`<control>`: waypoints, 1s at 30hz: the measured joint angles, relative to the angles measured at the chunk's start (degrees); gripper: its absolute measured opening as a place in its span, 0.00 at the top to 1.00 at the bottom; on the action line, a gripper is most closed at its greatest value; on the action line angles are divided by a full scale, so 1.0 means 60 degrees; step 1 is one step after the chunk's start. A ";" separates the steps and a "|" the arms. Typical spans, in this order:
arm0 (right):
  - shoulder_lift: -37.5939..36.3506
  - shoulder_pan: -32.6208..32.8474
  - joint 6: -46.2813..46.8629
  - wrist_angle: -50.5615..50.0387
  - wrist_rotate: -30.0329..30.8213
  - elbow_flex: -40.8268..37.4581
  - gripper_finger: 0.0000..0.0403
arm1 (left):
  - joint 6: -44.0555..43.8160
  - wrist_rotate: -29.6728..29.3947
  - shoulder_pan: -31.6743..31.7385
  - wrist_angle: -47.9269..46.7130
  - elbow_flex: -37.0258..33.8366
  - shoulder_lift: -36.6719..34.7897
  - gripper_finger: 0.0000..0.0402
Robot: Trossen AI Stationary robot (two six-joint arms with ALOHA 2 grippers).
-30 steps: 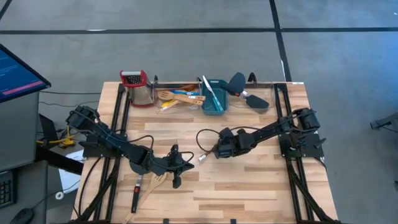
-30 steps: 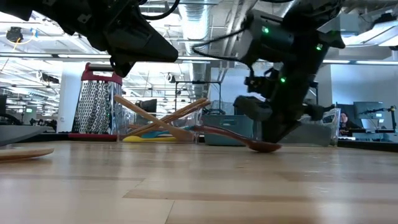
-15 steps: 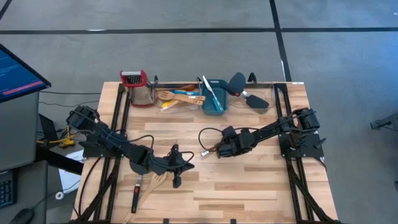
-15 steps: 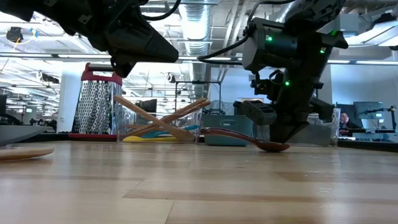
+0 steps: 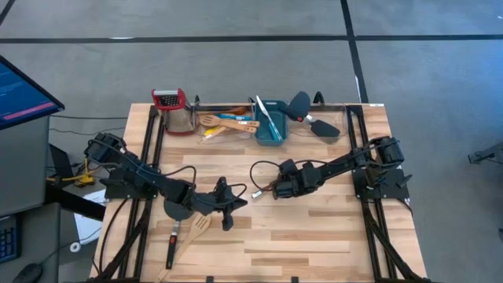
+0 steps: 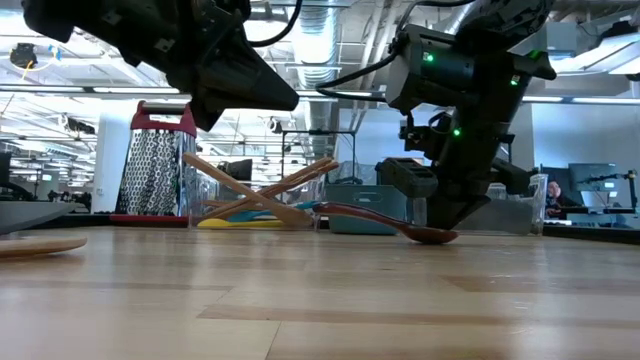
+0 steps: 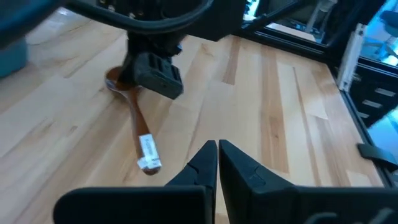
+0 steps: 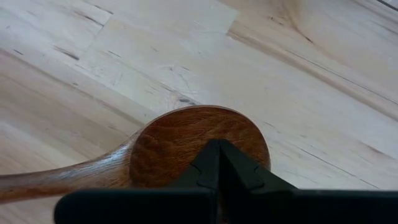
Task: Pick & Place Kitchen Items
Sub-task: Put the brown serving spoon into the left transparent bin
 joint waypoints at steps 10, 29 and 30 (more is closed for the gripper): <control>0.0000 0.0004 -0.0217 0.0403 -0.0186 0.0004 1.00 | 0.0298 -0.0190 -0.0025 -0.1292 0.1273 -0.0004 1.00; 0.0007 0.0000 -0.0509 0.0788 -0.0193 0.0004 1.00 | -0.0999 -0.1603 -0.1688 -0.2660 0.2542 0.0683 1.00; 0.0007 0.0000 -0.0509 0.0799 -0.0195 0.0003 1.00 | -0.1004 -0.1607 -0.1725 -0.2662 0.2700 0.0912 1.00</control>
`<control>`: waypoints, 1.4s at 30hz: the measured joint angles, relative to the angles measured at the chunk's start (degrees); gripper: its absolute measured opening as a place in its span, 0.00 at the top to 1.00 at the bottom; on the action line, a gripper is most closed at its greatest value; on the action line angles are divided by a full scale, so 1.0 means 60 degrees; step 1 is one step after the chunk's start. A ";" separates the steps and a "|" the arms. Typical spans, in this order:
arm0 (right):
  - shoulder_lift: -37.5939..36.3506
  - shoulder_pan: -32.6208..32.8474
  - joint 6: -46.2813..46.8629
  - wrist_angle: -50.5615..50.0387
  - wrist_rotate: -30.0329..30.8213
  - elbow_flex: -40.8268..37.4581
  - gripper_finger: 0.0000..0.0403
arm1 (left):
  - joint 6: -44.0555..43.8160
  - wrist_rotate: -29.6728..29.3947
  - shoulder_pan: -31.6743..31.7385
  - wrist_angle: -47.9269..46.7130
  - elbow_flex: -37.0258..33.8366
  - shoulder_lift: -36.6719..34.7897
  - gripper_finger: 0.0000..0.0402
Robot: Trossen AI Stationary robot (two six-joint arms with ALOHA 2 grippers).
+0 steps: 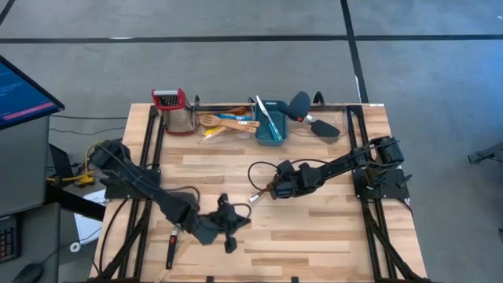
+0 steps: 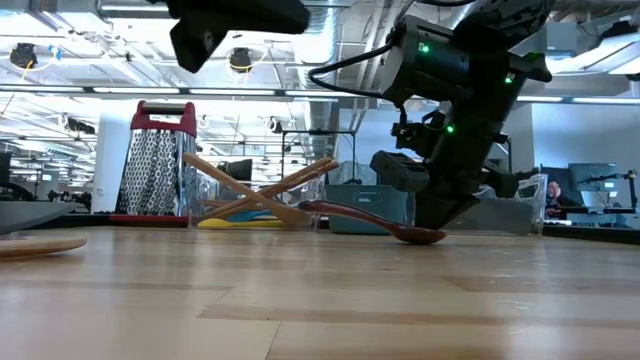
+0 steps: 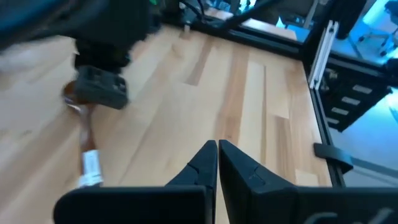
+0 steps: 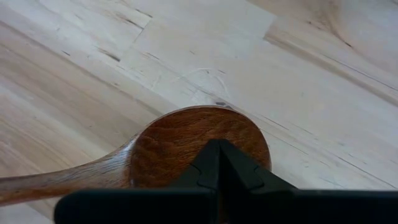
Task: Pick & Place Kitchen Items
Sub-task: Put the brown serving spoon into the left transparent bin
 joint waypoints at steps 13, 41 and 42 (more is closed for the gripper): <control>0.0000 -0.0011 0.0000 0.0073 -0.0004 -0.0003 1.00 | -0.0241 0.0998 0.1589 -0.2717 0.1202 0.1270 1.00; 0.0004 -0.0142 -0.0483 0.0351 -0.0026 -0.0003 1.00 | 0.0504 0.2988 0.3382 -0.3203 0.1098 0.1270 0.77; 0.0004 -0.0142 -0.0501 0.0394 -0.0026 -0.0003 1.00 | 0.0498 0.2988 0.3406 -0.3213 0.1026 0.1270 0.75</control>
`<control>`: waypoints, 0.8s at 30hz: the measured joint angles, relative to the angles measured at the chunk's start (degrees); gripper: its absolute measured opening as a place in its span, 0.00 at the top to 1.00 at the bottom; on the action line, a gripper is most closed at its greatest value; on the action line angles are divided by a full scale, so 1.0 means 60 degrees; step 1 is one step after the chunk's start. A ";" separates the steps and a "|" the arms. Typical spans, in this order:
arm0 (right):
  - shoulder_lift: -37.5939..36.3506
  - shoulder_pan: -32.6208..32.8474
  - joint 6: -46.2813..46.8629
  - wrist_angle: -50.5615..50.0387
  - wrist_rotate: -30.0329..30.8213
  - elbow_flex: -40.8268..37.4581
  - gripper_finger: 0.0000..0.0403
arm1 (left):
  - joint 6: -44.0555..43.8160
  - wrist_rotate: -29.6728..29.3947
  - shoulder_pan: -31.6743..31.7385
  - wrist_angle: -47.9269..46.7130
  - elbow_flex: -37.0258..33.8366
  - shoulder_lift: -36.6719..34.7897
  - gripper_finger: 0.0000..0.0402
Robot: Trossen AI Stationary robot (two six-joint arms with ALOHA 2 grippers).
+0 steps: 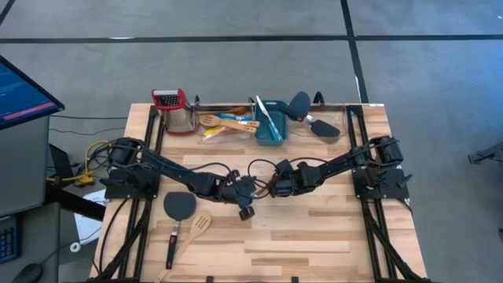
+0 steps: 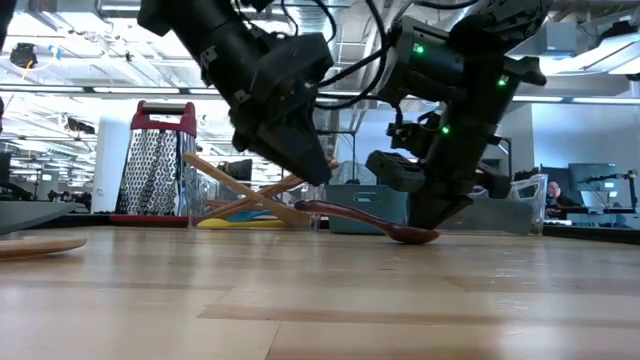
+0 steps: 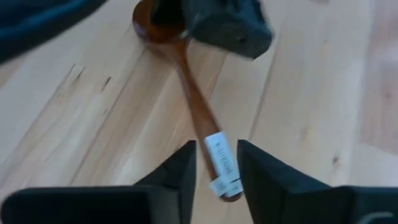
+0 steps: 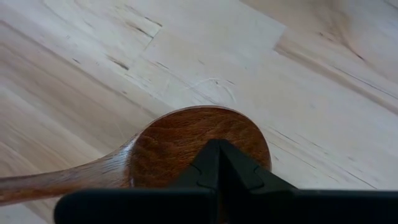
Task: Pick & Place Kitchen Items
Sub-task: Put the brown serving spoon into the left transparent bin
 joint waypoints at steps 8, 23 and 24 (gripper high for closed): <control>0.0004 0.0000 -0.0005 0.0070 0.0007 -0.0004 1.00 | -0.0493 0.0000 0.0090 0.0109 -0.0371 0.0000 0.55; 0.0004 0.0000 -0.0117 0.0162 0.0011 -0.0007 1.00 | -0.0521 0.0156 0.0463 0.1028 -0.0382 0.0272 0.35; 0.0004 0.0000 -0.0147 0.0190 0.0015 -0.0011 1.00 | -0.0518 0.0171 0.0464 0.1088 -0.0382 0.0370 0.35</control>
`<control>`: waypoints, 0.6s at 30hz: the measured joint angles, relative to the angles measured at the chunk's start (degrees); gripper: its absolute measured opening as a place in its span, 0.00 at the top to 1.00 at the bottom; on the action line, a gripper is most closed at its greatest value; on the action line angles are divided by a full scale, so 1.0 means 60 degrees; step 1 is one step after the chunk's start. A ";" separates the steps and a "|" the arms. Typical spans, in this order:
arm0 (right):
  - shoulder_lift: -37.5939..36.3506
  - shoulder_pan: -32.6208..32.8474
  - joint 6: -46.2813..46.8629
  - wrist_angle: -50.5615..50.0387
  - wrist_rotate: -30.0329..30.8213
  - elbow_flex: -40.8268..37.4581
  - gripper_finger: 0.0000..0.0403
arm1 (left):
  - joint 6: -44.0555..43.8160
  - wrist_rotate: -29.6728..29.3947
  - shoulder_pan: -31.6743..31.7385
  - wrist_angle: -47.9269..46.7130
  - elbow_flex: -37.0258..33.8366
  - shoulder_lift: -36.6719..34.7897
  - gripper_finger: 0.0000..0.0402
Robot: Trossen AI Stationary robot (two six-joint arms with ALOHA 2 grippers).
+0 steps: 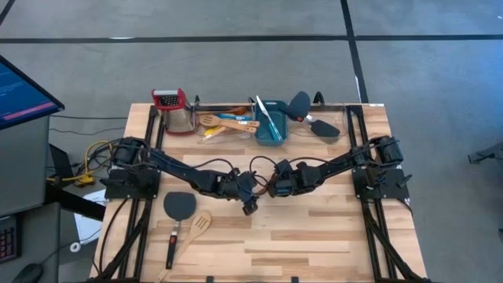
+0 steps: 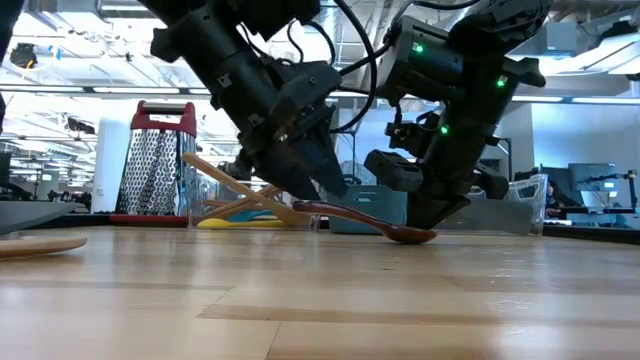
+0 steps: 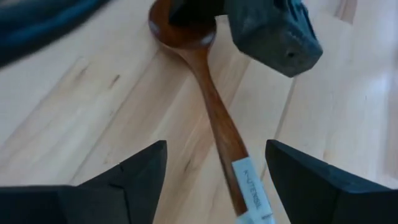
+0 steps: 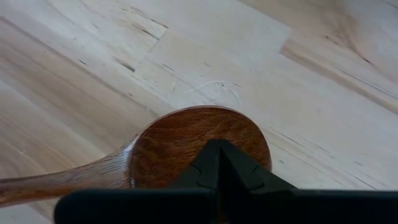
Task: Pick & Place Kitchen Items
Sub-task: Put the brown serving spoon into the left transparent bin
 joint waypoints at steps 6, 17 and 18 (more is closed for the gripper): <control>0.0000 0.0004 -0.0106 0.0114 -0.0015 0.0000 1.00 | 0.0011 0.0220 0.0121 0.0322 0.0000 0.0750 0.35; 0.0000 0.0004 -0.0110 0.0121 -0.0015 0.0007 1.00 | -0.0034 0.0454 0.0216 0.0864 0.0012 0.1156 0.35; 0.0000 0.0004 -0.0110 0.0118 -0.0015 0.0007 1.00 | -0.0018 0.0459 0.0216 0.0887 0.0009 0.1156 0.35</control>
